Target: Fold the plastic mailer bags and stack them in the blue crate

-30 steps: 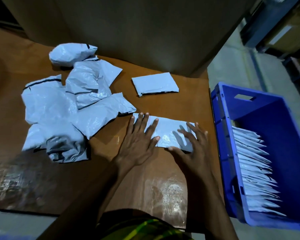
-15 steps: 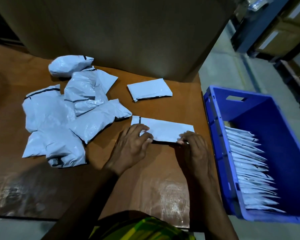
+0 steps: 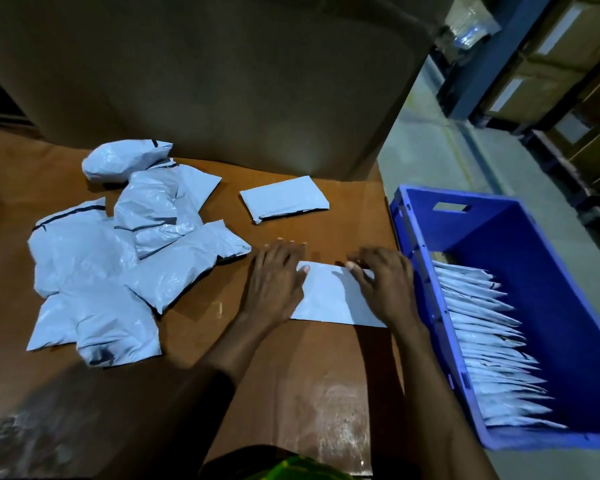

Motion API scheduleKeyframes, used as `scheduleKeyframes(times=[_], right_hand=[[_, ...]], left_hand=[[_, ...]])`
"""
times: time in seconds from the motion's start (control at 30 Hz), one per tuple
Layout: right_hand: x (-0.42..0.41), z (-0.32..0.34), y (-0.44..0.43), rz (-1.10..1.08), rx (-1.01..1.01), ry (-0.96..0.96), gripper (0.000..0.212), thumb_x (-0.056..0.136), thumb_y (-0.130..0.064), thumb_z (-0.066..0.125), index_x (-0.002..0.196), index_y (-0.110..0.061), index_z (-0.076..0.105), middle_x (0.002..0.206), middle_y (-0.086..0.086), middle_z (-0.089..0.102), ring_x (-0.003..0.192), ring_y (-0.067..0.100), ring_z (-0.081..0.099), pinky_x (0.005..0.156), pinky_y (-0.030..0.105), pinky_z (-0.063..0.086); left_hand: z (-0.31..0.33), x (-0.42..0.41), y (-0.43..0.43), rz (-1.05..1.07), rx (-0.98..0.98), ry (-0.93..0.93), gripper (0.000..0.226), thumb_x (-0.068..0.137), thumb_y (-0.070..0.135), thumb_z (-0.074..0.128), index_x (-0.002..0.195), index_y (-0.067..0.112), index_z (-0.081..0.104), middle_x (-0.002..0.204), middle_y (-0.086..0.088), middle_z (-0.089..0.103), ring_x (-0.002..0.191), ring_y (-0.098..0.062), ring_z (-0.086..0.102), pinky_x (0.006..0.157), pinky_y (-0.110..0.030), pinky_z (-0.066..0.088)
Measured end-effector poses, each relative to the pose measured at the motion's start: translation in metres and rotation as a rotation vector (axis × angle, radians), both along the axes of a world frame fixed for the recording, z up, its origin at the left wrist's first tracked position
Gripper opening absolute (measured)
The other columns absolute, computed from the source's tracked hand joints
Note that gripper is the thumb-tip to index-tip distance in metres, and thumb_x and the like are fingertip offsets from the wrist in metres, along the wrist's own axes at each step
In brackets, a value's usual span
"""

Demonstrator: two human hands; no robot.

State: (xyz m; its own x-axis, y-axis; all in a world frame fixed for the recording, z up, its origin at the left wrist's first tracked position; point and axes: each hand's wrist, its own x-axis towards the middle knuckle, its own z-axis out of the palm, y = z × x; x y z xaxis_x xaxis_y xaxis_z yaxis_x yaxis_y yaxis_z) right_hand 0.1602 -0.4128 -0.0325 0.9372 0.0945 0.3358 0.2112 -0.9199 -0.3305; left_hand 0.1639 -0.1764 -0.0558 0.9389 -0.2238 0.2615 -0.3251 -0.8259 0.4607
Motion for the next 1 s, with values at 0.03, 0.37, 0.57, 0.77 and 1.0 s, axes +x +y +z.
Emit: scheduleKeyframes(times=[0.03,0.37,0.57,0.77,1.0], right_hand=[[-0.008,-0.006,0.007,0.009,0.034,0.01,0.034,0.104,-0.049,0.053,0.122,-0.027,0.073,0.135,-0.003,0.067,0.129,0.021,0.057,0.111,0.049,0.037],[-0.036,-0.033,0.028,0.052,-0.214,0.196,0.055,0.111,-0.055,0.012,0.161,-0.043,0.03,0.172,-0.012,0.019,0.161,0.012,0.001,0.13,0.051,0.009],[-0.035,-0.034,0.014,-0.039,-0.179,0.252,0.061,0.108,-0.066,0.014,0.163,-0.043,0.024,0.173,-0.015,0.013,0.161,0.01,-0.003,0.13,0.051,0.003],[-0.035,-0.028,-0.007,-0.114,0.089,0.235,0.064,0.108,-0.064,0.019,0.165,-0.037,0.02,0.173,-0.018,0.01,0.159,0.003,-0.006,0.131,0.049,0.002],[-0.003,0.002,-0.017,0.165,0.037,0.474,0.102,0.076,-0.085,0.065,0.161,-0.042,0.028,0.168,-0.012,0.031,0.158,0.011,0.015,0.127,0.046,-0.006]], left_hand=[[-0.005,-0.007,-0.007,-0.019,0.017,0.017,0.051,0.11,0.037,0.042,0.156,0.015,0.044,0.163,-0.009,0.04,0.154,-0.032,0.029,0.126,-0.047,0.017],[-0.033,-0.028,-0.021,-0.084,0.258,0.056,0.065,0.11,0.054,0.009,0.167,0.022,0.007,0.174,-0.004,0.0,0.161,-0.026,-0.004,0.128,-0.055,0.01],[-0.035,-0.027,-0.001,-0.051,0.217,0.085,0.067,0.108,0.057,0.02,0.166,0.023,0.015,0.174,0.0,0.007,0.161,-0.022,-0.001,0.129,-0.051,0.009],[-0.025,-0.026,0.017,0.056,0.088,0.115,0.07,0.108,0.06,0.021,0.165,0.019,0.023,0.173,0.001,0.013,0.16,-0.014,-0.003,0.129,-0.037,-0.006],[0.011,-0.006,-0.002,-0.12,0.006,0.227,0.081,0.095,0.061,0.058,0.162,0.029,0.026,0.161,0.005,0.033,0.15,-0.02,0.024,0.125,-0.039,0.014]])
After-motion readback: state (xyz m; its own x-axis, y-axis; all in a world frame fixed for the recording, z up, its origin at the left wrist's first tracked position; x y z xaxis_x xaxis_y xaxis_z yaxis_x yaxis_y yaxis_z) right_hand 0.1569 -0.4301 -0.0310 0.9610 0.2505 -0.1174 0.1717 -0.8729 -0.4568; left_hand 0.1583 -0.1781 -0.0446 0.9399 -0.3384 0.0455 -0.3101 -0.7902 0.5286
